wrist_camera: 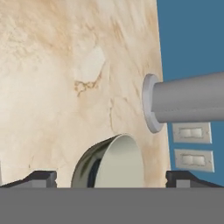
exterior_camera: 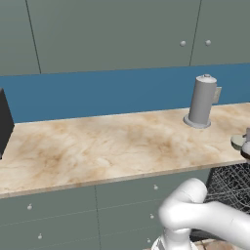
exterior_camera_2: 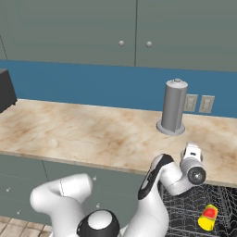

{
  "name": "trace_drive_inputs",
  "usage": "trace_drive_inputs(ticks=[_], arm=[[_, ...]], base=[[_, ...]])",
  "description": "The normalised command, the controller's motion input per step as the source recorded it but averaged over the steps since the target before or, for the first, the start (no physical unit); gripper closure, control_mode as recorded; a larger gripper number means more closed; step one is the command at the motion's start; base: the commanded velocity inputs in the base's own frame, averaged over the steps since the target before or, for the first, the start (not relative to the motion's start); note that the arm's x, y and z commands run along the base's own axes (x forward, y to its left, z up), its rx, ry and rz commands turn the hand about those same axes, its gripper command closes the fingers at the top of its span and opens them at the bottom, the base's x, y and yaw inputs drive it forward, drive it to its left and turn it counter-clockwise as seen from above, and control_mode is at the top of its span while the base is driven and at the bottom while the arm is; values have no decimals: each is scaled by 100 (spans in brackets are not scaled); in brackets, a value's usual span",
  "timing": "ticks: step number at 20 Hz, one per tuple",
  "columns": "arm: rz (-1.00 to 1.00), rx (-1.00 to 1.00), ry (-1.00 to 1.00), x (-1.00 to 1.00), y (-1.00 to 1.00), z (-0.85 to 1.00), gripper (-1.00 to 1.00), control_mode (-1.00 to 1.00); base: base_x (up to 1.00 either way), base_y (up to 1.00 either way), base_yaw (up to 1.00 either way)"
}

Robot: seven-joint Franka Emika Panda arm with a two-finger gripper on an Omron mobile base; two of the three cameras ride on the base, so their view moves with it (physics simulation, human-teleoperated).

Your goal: Pick up the cup and bowl from the counter, place them in the dishwasher, and close the dishwasher door.

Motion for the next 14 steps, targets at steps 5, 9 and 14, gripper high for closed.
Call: trace_drive_inputs(ticks=[5, 9, 14], arm=[[0, 0, 0, 22, -21, -21, -100, -100], [0, 0, 0, 22, -11, -29, 100, -100], [0, 0, 0, 18, -7, -26, 100, -100]], base=[[0, 0, 0], [0, 0, 0], [0, 0, 0]])
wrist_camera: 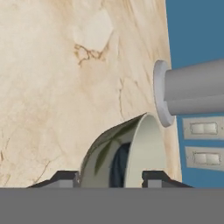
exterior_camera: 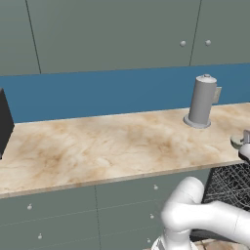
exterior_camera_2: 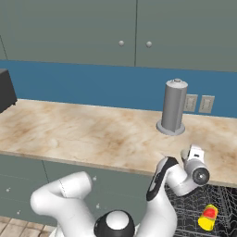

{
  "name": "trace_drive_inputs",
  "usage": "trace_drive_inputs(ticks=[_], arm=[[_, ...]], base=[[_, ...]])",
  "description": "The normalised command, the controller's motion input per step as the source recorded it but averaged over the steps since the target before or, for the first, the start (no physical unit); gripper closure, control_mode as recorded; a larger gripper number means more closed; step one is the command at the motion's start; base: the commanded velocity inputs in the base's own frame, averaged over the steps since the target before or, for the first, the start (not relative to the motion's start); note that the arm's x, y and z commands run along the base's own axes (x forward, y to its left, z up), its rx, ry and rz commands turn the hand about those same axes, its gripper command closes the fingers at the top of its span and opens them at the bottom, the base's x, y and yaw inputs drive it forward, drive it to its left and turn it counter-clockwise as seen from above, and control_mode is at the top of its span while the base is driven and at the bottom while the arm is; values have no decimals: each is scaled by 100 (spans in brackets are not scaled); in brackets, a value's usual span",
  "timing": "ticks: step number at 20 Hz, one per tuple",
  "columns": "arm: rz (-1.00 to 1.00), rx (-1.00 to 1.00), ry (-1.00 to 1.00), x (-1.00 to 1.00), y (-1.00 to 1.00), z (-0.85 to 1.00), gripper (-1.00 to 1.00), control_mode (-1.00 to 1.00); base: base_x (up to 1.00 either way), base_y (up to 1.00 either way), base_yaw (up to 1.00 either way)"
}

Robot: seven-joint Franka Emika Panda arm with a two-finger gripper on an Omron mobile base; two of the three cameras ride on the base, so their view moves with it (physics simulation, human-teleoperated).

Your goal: Pick up the cup and bowl from the counter, place them in the dishwasher, and close the dishwasher door.

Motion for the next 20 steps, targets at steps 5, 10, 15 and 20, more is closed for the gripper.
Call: trace_drive_inputs(ticks=[5, 10, 15, 20], arm=[[0, 0, 0, 15, -13, -16, 100, -100], [0, -3, 0, -11, -7, 2, 100, -100], [0, -12, -4, -52, -6, 36, 100, -100], [0, -12, -4, -53, -5, 42, 100, -100]], base=[[0, 0, 0], [0, 0, 0], [0, 0, 0], [0, 0, 0]])
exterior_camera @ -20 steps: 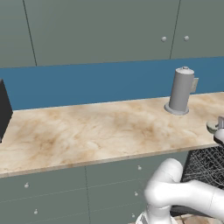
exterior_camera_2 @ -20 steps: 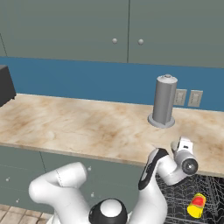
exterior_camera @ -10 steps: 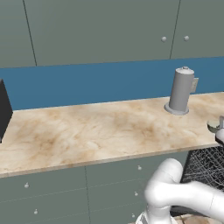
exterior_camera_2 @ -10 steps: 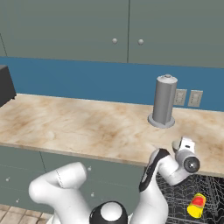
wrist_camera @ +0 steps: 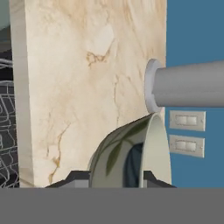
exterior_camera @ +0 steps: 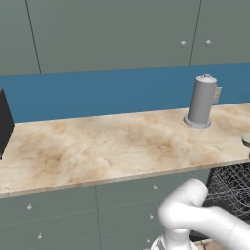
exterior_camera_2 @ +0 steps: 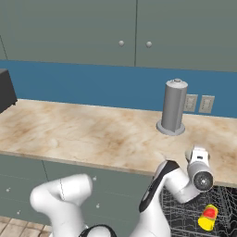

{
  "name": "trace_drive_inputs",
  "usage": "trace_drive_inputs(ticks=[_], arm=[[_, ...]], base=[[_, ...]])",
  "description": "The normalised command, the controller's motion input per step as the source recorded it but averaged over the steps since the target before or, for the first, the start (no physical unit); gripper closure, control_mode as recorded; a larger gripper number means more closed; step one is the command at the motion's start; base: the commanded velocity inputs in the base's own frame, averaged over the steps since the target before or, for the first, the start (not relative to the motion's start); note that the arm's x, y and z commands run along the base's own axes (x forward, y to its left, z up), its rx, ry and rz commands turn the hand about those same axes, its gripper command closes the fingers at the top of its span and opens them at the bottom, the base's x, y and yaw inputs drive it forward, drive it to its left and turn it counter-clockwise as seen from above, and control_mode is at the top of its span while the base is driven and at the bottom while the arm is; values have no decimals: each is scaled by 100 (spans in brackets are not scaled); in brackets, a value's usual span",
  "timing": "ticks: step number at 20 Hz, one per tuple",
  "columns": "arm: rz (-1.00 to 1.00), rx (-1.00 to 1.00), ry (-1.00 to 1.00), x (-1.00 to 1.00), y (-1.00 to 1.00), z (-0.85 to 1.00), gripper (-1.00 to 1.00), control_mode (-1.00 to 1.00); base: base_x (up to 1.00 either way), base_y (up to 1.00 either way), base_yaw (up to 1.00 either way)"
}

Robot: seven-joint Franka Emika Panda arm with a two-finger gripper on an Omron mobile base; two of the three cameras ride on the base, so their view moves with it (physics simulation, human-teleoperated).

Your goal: Pick up the cup and bowl from the counter, place them in the dishwasher, and close the dishwasher door.

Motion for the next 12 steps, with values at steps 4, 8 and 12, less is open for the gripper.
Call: trace_drive_inputs(ticks=[4, 8, 12], arm=[[0, -3, 0, -49, -8, 7, 100, -100], [0, -2, 0, -66, -13, 0, 100, -100], [0, -2, 0, -63, -15, -1, 100, -100]], base=[[0, 0, 0], [0, 0, 0], [0, 0, 0]])
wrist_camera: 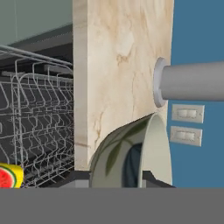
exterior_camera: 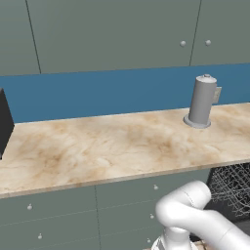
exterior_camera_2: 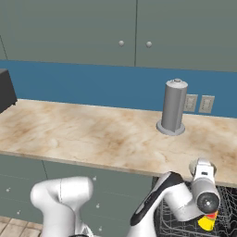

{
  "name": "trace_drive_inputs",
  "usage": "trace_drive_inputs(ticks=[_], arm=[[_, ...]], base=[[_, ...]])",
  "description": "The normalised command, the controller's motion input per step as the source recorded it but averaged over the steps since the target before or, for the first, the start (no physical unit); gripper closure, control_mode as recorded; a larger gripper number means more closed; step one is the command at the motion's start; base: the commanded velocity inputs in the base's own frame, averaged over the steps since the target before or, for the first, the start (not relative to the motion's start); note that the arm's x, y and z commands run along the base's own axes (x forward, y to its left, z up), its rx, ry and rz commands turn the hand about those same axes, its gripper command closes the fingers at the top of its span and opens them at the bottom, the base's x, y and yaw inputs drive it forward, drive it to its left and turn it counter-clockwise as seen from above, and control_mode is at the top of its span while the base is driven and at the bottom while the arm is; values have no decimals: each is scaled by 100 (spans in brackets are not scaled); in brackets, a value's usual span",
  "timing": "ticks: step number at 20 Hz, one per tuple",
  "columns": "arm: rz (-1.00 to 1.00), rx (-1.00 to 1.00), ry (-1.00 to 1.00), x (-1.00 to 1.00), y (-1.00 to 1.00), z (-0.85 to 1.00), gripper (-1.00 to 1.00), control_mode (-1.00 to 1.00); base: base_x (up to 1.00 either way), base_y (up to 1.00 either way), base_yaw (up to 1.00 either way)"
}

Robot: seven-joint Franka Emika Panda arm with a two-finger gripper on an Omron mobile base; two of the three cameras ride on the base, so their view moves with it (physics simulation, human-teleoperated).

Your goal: Pick up the cup and bowl from the counter, place them in the dishwasher, and close the dishwasher door.

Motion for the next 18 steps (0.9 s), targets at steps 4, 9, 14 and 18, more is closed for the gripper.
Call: trace_drive_inputs(ticks=[4, 9, 14, 18], arm=[[4, 0, 0, -21, -6, -35, 100, -100], [6, 0, 1, -5, 0, -60, 100, -100], [8, 0, 2, -1, 0, -68, 100, -100], [8, 1, 3, 0, -3, -74, 100, -100]], base=[[0, 0, 0], [0, 0, 0], [0, 0, 0], [0, 0, 0]])
